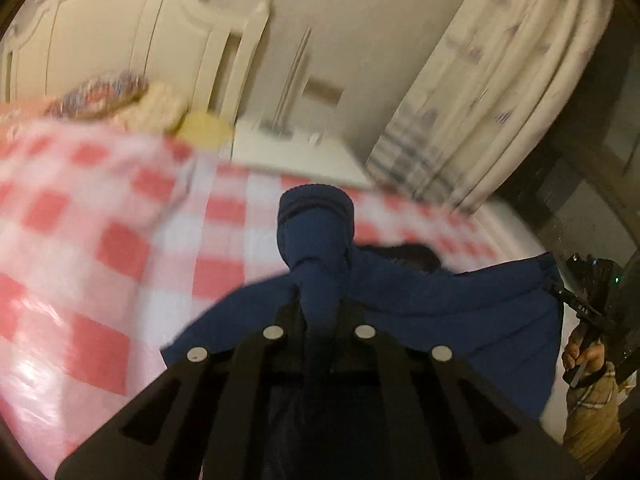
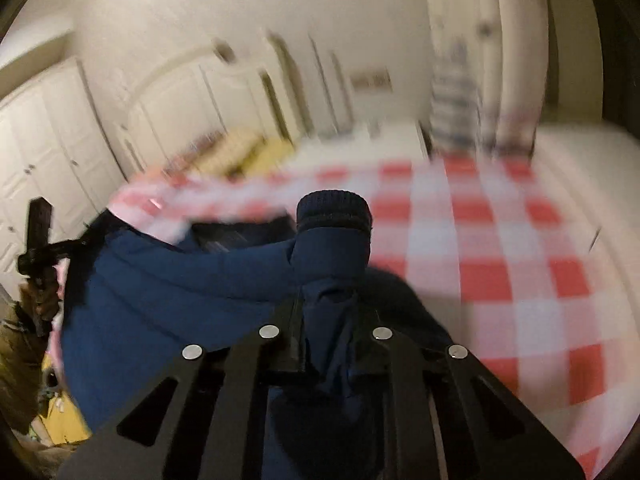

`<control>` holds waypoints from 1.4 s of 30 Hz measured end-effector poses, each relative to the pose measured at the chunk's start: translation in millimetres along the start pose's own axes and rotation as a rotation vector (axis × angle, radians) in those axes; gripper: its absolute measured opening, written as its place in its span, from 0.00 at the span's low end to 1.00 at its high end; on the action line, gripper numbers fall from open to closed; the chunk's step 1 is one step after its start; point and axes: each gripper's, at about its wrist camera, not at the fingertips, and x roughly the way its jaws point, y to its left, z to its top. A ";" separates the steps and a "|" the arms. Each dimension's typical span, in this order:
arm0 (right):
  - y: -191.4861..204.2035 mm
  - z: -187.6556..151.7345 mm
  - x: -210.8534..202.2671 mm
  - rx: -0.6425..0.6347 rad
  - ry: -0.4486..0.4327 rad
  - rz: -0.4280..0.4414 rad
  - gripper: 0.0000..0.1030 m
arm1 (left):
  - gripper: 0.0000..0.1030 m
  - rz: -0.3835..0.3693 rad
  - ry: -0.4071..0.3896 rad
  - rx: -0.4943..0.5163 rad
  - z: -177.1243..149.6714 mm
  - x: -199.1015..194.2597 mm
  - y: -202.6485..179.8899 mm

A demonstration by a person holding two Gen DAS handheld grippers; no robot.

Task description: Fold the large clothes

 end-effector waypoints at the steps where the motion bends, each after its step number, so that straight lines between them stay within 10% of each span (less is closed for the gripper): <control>1: 5.9 8.2 -11.5 -0.010 -0.026 -0.005 0.15 | 0.05 0.012 -0.003 0.002 8.3 -2.3 -3.0; 9: -19.8 59.0 73.0 0.110 0.106 -0.159 0.15 | 0.06 0.215 0.149 -0.119 29.0 108.9 36.4; 12: -42.6 19.2 131.6 0.181 0.269 -0.209 0.16 | 0.23 0.318 0.229 -0.076 -6.1 149.5 46.4; 15: -57.9 0.5 133.0 0.264 0.241 -0.183 0.20 | 0.43 0.344 0.214 -0.098 -6.5 146.5 54.4; 22: -53.2 25.9 92.4 0.306 0.189 -0.200 0.26 | 0.94 0.477 -0.138 -0.038 20.1 65.5 19.9; 26: -1.7 56.5 73.9 0.171 0.089 -0.184 0.96 | 0.98 0.449 -0.144 0.143 38.0 64.0 -46.0; 29: 60.2 68.9 79.8 -0.008 0.023 -0.141 0.91 | 0.98 0.446 -0.074 0.246 34.4 89.8 -90.6; 33: 112.7 63.5 115.6 -0.119 0.124 -0.133 0.54 | 0.98 0.421 0.003 0.275 13.1 124.3 -110.3; 42: 114.9 42.6 167.9 -0.128 0.239 -0.135 0.44 | 0.98 0.432 0.092 0.361 0.2 177.5 -109.9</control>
